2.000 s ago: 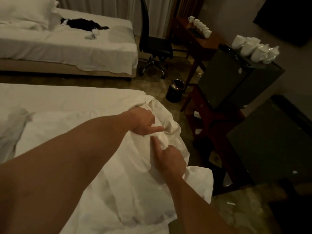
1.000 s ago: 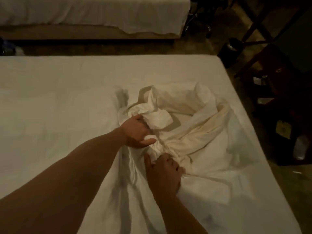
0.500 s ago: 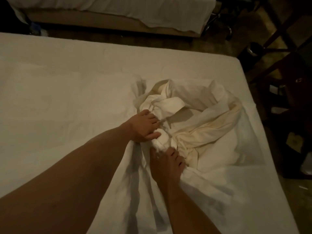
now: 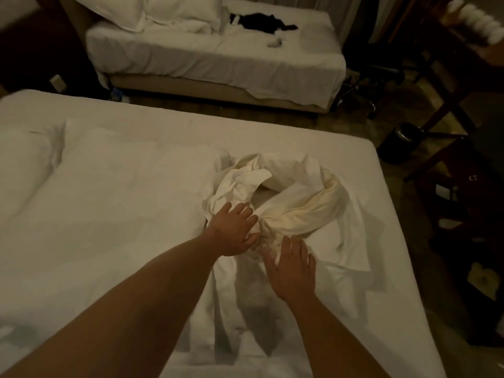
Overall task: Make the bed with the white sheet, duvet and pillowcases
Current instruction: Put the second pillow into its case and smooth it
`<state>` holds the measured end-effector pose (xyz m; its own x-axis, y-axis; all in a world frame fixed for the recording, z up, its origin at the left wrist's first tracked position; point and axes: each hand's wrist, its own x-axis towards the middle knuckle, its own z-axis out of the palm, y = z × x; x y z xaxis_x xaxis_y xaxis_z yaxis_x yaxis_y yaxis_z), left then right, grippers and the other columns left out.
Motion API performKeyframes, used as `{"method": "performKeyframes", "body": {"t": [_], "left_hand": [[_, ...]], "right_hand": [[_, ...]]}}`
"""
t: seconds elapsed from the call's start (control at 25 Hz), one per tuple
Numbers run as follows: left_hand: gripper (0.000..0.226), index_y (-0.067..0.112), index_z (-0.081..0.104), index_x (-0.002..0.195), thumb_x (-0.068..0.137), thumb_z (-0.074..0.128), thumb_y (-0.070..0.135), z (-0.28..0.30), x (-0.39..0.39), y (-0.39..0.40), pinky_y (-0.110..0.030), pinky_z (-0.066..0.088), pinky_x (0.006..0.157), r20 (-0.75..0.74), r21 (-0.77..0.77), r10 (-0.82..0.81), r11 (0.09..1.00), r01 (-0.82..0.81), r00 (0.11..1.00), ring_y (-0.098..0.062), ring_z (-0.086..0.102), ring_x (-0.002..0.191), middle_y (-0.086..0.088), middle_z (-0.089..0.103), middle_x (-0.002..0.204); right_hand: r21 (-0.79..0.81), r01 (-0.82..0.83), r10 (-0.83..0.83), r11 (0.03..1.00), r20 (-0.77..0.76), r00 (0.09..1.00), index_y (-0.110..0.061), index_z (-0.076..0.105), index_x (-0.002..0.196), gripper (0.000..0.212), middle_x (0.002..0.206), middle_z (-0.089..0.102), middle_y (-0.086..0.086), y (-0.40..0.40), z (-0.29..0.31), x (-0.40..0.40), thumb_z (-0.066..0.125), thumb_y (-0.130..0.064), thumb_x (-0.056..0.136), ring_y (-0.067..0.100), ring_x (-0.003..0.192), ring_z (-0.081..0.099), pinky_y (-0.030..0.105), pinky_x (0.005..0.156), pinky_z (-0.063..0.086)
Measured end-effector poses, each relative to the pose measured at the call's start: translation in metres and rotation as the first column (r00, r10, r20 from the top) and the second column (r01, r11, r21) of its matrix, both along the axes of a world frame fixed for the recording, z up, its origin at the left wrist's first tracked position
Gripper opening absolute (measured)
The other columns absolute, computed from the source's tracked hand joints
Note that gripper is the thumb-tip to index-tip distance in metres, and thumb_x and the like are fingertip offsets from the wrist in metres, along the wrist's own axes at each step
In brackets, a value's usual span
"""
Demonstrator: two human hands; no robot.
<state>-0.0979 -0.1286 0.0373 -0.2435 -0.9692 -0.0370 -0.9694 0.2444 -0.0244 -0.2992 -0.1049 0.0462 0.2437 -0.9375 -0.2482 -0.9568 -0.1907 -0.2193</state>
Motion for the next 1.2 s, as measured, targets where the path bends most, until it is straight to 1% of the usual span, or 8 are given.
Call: {"method": "performKeyframes", "body": {"t": [0.24, 0.4, 0.52, 0.64, 0.8, 0.92, 1.12, 1.2], "left_hand": [[0.061, 0.015, 0.061, 0.122, 0.093, 0.028, 0.057, -0.004, -0.109, 0.039, -0.048, 0.042, 0.09, -0.068, 0.011, 0.243, 0.97, -0.243, 0.968, -0.03, 0.057, 0.11, -0.006, 0.061, 0.12], [0.068, 0.017, 0.052, 0.134, 0.094, 0.017, 0.058, -0.014, -0.171, 0.044, -0.046, 0.039, 0.093, -0.016, 0.096, 0.458, 0.886, -0.454, 0.889, -0.027, 0.052, 0.117, -0.003, 0.056, 0.129], [0.065, 0.015, 0.062, 0.113, 0.097, 0.016, 0.056, -0.028, -0.175, 0.048, -0.045, 0.041, 0.089, 0.022, 0.105, 0.502, 0.859, -0.501, 0.865, -0.029, 0.058, 0.102, -0.006, 0.066, 0.111], [0.075, 0.017, 0.065, 0.104, 0.094, 0.004, 0.059, -0.046, -0.163, 0.045, -0.043, 0.035, 0.097, 0.046, 0.166, 0.489, 0.856, -0.489, 0.871, -0.03, 0.057, 0.106, -0.006, 0.07, 0.106], [0.055, 0.019, 0.066, 0.112, 0.107, 0.02, 0.048, -0.046, -0.14, 0.049, -0.039, 0.039, 0.096, 0.06, 0.226, 0.519, 0.825, -0.518, 0.853, -0.027, 0.064, 0.103, -0.006, 0.07, 0.109], [0.056, 0.018, 0.069, 0.106, 0.106, 0.024, 0.051, -0.026, -0.113, 0.058, -0.036, 0.047, 0.077, -0.02, 0.167, 0.707, 0.7, -0.695, 0.707, -0.031, 0.067, 0.095, -0.01, 0.071, 0.103], [0.062, 0.02, 0.065, 0.084, 0.104, 0.019, 0.055, 0.007, -0.045, 0.079, -0.036, 0.046, 0.072, -0.178, 0.15, 0.883, 0.46, -0.875, 0.433, -0.033, 0.066, 0.085, -0.01, 0.068, 0.087], [0.061, 0.021, 0.06, 0.076, 0.104, 0.017, 0.054, 0.006, -0.02, 0.091, -0.035, 0.044, 0.069, -0.221, 0.156, 0.908, 0.392, -0.907, 0.354, -0.033, 0.065, 0.082, -0.008, 0.064, 0.081]], "right_hand": [[0.028, -0.198, 0.198, 0.98, -0.033, 0.98, -0.016, 0.013, 0.16, 0.084, 0.167, 0.006, 0.009, -0.02, 0.004, -0.111, 0.006, -0.067, 0.093, 0.028, 0.154, 0.002, 0.051, 0.122, 0.003], [-0.085, -0.313, 0.305, 0.946, -0.096, 0.947, -0.018, 0.021, 0.159, 0.1, 0.166, 0.016, 0.007, -0.034, -0.01, -0.133, -0.017, -0.065, 0.079, 0.025, 0.154, 0.007, 0.048, 0.123, 0.009], [-0.112, -0.38, 0.363, 0.918, -0.148, 0.92, -0.014, 0.039, 0.152, 0.095, 0.158, 0.037, 0.01, -0.049, -0.033, -0.138, -0.009, -0.064, 0.087, 0.027, 0.151, 0.024, 0.049, 0.12, 0.018], [-0.273, -0.429, 0.391, 0.861, -0.183, 0.902, -0.004, 0.071, 0.109, 0.075, 0.111, 0.071, 0.017, -0.064, -0.069, -0.138, 0.021, -0.059, 0.097, 0.035, 0.112, 0.064, 0.052, 0.101, 0.047], [-0.41, -0.563, 0.52, 0.718, -0.22, 0.825, -0.011, 0.068, 0.076, 0.064, 0.063, 0.061, 0.011, -0.082, -0.089, -0.126, 0.027, -0.049, 0.107, 0.03, 0.056, 0.06, 0.039, 0.057, 0.05], [-0.518, -0.611, 0.625, 0.599, -0.175, 0.761, -0.015, 0.062, 0.064, 0.057, 0.052, 0.053, 0.006, -0.102, -0.06, -0.081, 0.042, -0.049, 0.105, 0.025, 0.046, 0.054, 0.032, 0.047, 0.043], [-0.473, -0.752, 0.81, 0.459, -0.125, 0.573, -0.012, 0.063, 0.073, 0.066, 0.068, 0.066, 0.013, -0.127, 0.015, 0.047, 0.023, -0.058, 0.099, 0.034, 0.066, 0.065, 0.038, 0.063, 0.047], [-0.528, -0.762, 0.866, 0.374, -0.095, 0.49, -0.01, 0.063, 0.07, 0.065, 0.064, 0.065, 0.015, -0.125, 0.024, 0.096, 0.025, -0.056, 0.098, 0.036, 0.061, 0.064, 0.038, 0.06, 0.048]]}}
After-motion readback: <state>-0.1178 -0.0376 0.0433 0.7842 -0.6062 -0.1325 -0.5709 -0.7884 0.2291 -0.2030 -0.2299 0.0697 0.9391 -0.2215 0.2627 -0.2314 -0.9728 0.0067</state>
